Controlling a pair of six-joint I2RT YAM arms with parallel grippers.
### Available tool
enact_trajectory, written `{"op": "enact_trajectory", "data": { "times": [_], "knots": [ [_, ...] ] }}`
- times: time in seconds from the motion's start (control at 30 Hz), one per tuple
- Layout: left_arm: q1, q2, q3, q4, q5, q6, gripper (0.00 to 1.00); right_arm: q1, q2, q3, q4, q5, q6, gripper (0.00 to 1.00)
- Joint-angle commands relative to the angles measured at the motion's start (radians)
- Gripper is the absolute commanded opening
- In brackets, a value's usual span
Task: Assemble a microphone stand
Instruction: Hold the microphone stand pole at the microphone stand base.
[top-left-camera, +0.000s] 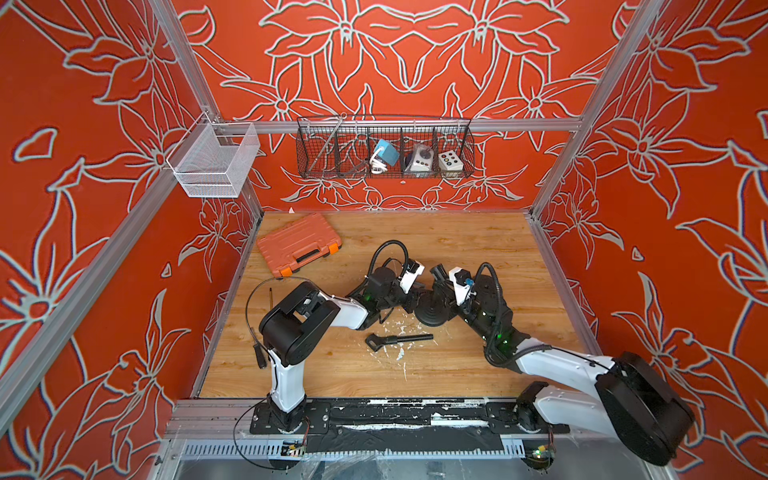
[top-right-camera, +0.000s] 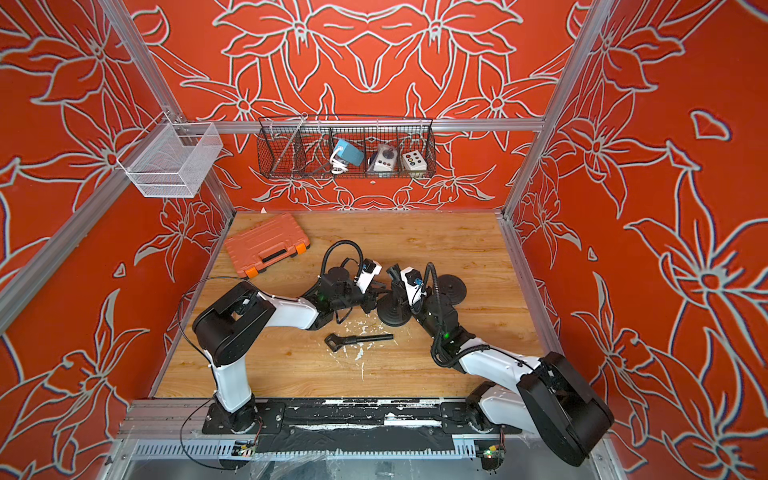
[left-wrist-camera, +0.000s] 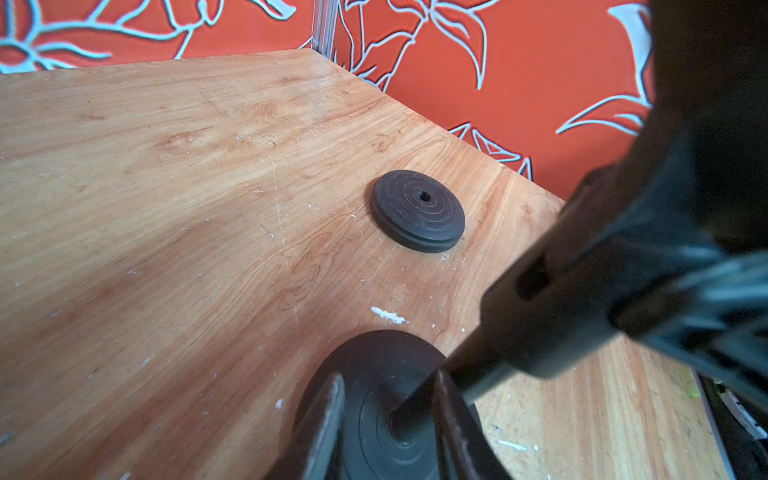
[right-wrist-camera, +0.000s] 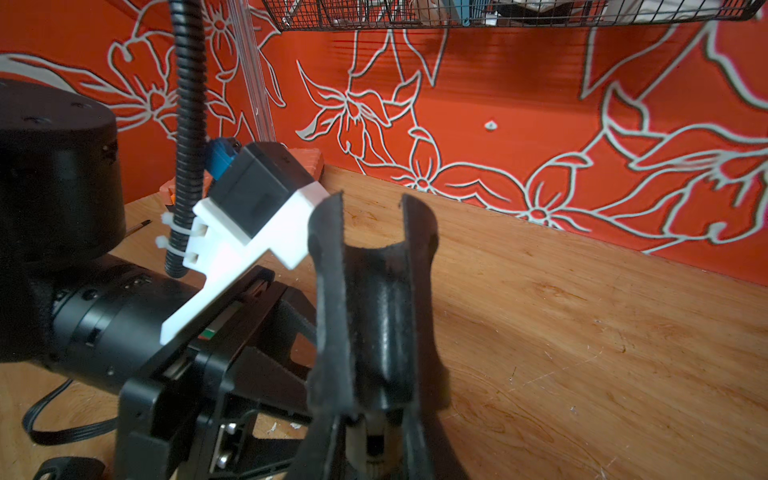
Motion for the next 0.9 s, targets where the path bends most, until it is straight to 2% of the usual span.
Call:
{"op": "enact_trajectory", "data": {
  "times": [0.0, 0.27, 0.43, 0.63, 0.87],
  "knots": [
    [-0.023, -0.024, -0.027, 0.040, 0.022, 0.028, 0.40, 0.001, 0.015, -0.055, -0.233, -0.022, 0.034, 0.00],
    [-0.022, -0.095, -0.075, -0.043, -0.027, 0.093, 0.42, -0.012, -0.028, -0.058, -0.267, -0.025, 0.028, 0.00],
    [-0.022, -0.086, -0.036, -0.088, 0.074, 0.146, 0.43, -0.023, -0.022, -0.064, -0.254, -0.059, 0.022, 0.00],
    [-0.023, -0.038, 0.022, -0.026, 0.104, 0.121, 0.50, -0.041, -0.004, -0.061, -0.226, -0.140, 0.007, 0.00],
    [-0.023, 0.025, 0.103, -0.032, 0.125, 0.114, 0.47, -0.044, 0.002, -0.055, -0.226, -0.155, -0.001, 0.00]
  ]
}}
